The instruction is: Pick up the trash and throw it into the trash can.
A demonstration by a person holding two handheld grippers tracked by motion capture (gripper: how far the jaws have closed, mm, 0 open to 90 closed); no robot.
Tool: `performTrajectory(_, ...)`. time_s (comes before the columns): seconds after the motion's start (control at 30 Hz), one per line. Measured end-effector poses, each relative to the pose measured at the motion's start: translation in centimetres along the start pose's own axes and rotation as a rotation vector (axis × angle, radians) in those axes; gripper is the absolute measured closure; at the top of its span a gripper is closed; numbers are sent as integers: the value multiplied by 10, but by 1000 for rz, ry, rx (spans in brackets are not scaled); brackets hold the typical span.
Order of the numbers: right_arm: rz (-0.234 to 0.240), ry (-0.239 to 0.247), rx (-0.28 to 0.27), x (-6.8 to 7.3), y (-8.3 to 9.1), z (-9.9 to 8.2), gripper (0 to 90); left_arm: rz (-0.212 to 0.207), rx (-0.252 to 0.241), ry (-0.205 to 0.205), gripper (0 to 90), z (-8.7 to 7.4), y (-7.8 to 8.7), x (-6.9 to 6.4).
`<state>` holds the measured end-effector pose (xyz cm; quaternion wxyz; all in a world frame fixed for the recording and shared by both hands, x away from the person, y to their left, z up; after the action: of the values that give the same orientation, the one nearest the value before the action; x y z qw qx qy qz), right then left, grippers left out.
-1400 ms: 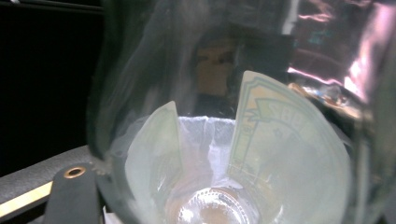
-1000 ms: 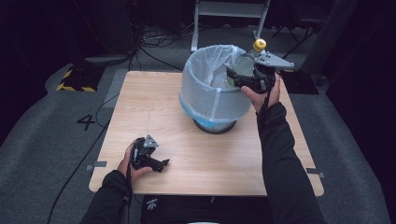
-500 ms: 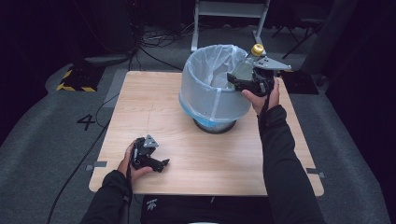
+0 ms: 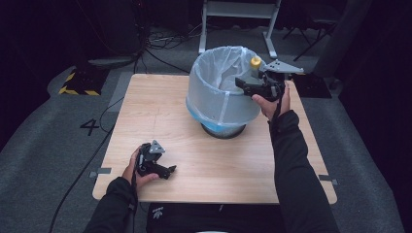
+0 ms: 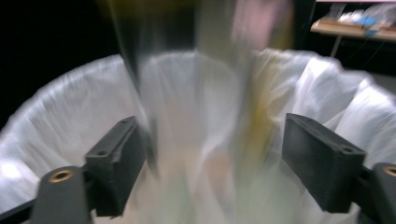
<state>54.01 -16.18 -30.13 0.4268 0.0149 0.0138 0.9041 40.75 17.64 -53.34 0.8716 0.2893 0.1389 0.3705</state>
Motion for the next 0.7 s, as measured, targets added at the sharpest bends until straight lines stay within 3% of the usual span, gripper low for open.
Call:
performTrajectory(0.47, -19, 13, -11, -7, 13, 4, 177, -1, 2, -2, 5, 0, 0, 0)
performTrajectory(0.7, -34, 32, -17, -16, 34, 6, 172, -2, 1, -2, 5, 0, 0, 0)
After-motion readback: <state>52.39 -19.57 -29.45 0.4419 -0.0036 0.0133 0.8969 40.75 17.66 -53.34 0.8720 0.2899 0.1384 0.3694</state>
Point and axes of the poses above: each handheld gripper's, and its own axes: y roughly backward along the jaws, z roughly out of its top, x roughly to its left, the point moved 4 cm from there along -y, roughly forward along the jaws, and after that the axes turned 12 degrees about -x, right-handed, at the moved point
